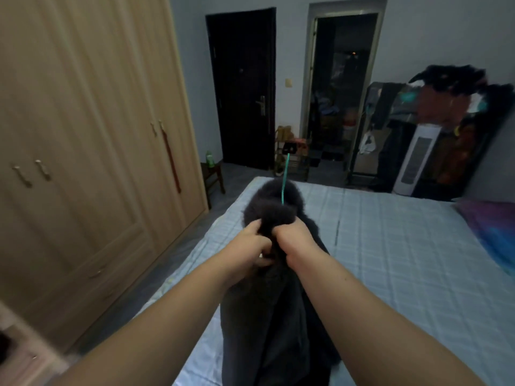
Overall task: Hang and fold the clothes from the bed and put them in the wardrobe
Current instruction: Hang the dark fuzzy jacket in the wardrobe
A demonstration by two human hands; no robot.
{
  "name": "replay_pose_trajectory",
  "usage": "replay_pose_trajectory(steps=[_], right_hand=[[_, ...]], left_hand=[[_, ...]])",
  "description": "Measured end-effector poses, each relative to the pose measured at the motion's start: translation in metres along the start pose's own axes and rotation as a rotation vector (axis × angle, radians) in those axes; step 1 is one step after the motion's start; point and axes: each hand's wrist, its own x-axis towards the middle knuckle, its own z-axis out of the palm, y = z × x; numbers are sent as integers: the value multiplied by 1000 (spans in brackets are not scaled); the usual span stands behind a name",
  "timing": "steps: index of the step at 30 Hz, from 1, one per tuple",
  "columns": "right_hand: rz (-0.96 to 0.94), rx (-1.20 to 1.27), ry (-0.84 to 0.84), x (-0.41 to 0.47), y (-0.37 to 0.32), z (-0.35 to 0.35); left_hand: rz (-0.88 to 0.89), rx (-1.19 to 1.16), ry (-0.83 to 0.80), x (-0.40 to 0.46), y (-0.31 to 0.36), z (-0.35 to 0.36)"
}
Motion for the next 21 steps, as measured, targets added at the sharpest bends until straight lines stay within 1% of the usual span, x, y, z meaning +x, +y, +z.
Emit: replay_pose_trajectory(steps=[2,3,4,8,11,16,18,21], right_hand=[[-68,-117,-9,-13,0,4],[-110,-168,-18,-18,0,6],[-152,-218,-31,-24,-3,8],[-246,-358,-128,-63,-27,23],[-310,-391,-194,-105,-47,40],[-453,-436,-259,-184,-77,83],[-505,-437,-274,-212,-84,108],[-576,-424,-312,-254,-82,157]], left_hand=[[-33,105,-47,-14,6,-23],[-36,140,-31,-19,8,-39],[-23,159,15,-24,10,-55],[87,235,300,-59,12,-122],[141,339,430,-103,11,-173],[248,439,646,-210,20,-263],[276,531,724,-255,20,-295],[291,758,815,-319,19,-329]])
